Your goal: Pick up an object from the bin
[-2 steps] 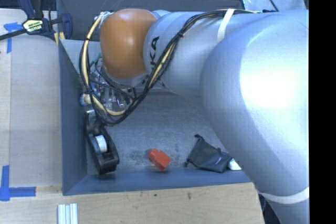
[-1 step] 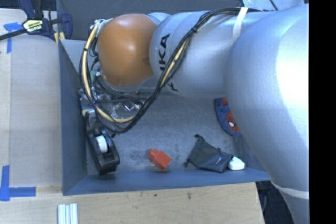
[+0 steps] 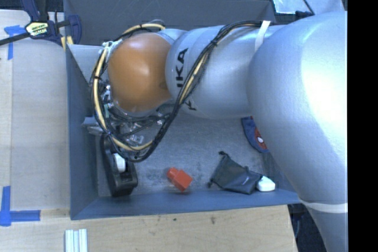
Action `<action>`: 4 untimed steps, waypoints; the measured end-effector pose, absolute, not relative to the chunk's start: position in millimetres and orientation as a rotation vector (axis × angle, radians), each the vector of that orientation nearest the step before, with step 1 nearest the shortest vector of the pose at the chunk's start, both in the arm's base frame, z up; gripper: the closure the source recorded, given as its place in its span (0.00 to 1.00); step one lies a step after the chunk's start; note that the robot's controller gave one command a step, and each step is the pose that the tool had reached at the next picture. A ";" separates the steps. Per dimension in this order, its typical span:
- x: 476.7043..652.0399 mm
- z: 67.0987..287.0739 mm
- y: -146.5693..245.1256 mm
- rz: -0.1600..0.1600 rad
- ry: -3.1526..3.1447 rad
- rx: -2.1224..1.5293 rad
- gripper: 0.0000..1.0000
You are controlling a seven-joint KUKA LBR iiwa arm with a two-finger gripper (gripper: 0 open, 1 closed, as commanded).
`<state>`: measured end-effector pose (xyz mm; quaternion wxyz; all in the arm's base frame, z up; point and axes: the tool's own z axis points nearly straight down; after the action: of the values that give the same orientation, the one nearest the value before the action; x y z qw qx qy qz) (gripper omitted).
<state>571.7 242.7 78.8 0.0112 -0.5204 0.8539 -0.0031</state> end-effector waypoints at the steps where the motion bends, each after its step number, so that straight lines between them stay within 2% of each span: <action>1: 558.2 70.8 230.0 0.002 2.165 -2.269 0.00; 2: 558.6 71.7 231.6 0.004 2.165 -2.265 1.00; 3: 559.5 83.6 231.7 0.000 2.171 -2.262 1.00; 4: 559.2 109.2 231.5 0.002 2.177 -2.263 1.00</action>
Offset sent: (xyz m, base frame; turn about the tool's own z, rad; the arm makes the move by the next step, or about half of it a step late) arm -0.0146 -0.0137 -0.0088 -0.5249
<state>559.2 231.5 109.2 0.0008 -0.7207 0.6933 0.0006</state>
